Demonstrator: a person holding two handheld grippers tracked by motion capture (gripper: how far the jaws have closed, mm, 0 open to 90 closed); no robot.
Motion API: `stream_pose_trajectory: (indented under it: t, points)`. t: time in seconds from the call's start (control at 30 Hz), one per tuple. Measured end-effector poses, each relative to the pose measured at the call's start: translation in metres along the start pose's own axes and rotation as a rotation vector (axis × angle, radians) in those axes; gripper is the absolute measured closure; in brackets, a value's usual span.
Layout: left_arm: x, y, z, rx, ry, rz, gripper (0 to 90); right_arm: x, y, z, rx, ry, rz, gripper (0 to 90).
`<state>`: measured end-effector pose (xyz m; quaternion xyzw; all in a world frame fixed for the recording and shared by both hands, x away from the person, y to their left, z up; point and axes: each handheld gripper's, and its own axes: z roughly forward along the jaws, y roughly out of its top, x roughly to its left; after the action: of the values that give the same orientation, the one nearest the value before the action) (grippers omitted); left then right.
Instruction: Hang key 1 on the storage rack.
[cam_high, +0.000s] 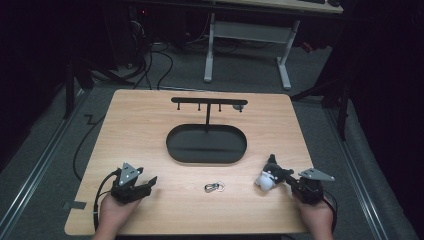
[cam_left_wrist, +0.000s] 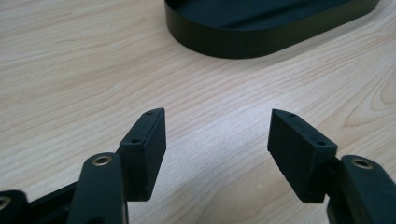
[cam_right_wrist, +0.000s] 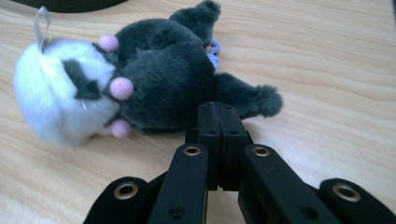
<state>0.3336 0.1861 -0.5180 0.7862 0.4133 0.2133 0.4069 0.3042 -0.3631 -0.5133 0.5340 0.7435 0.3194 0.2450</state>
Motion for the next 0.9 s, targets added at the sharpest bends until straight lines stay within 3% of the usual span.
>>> stream_pose_trajectory:
  t: [0.53, 0.9]
  points:
    - [0.005, -0.020, -0.027, 0.015, 0.055, -0.011, 37.8, 0.024, 0.030, 0.033, -0.012, 0.057, -0.133, 90.0]
    - [0.007, -0.027, -0.035, 0.016, 0.060, -0.021, 37.7, 0.032, 0.040, 0.046, -0.009, 0.084, -0.152, 90.0]
